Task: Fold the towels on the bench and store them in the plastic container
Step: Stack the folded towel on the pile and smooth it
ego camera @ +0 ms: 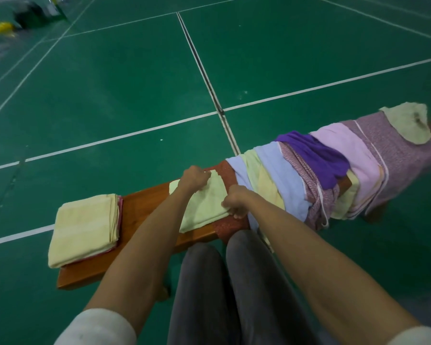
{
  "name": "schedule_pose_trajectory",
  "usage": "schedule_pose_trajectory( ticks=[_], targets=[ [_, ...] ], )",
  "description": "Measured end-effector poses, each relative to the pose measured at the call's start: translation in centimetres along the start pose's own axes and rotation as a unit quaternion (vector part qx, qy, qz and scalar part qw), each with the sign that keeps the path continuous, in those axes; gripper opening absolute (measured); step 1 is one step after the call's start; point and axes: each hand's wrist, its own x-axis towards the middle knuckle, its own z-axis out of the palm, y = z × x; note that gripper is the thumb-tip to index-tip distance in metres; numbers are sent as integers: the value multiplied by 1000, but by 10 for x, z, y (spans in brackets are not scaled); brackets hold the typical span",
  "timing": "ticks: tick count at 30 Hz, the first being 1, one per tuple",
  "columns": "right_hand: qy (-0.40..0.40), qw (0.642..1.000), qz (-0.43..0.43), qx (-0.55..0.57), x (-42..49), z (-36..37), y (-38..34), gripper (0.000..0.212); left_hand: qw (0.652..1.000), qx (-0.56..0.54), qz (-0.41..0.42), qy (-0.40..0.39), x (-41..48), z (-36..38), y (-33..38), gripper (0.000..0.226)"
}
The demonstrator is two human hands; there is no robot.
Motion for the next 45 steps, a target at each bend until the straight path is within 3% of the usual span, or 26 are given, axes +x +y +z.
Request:
schedule_pose_trajectory(
  ticks=[6,8,11,16,19,25,29,35,40,43,45],
  targets=[
    [100,994,-33,-13,3,1,-8,48,993,35,-68,95,-2,-16,-37,13],
    [107,993,-37,22,7,4,-15,60,987,31,-122,98,0,-20,-54,39],
    [113,991,-34,62,10,11,-26,60,980,-18,-199,8,-8,-26,-67,59],
    [114,989,-18,93,16,25,-42,68,921,-222,-296,-122,-14,-29,-85,72],
    [111,989,-19,99,17,31,-50,65,908,-281,-269,-154,-16,-23,-90,74],
    [93,972,-35,214,15,31,-59,60,909,-379,-165,-58,-19,-31,-83,63],
    [77,967,-42,239,6,34,-74,43,927,-339,-158,-42,-25,-54,-94,63],
    [57,976,-33,208,-7,72,-105,38,950,-271,-154,25,-47,-86,-135,68],
    [96,971,-72,209,7,114,-140,67,965,-201,-129,105,-66,-119,-177,71],
    [79,972,-93,202,-18,131,-168,66,964,-199,-124,129,-73,-139,-203,68],
    [80,968,-110,211,-26,135,-185,54,960,-220,-103,141,-78,-151,-213,58]
  ],
)
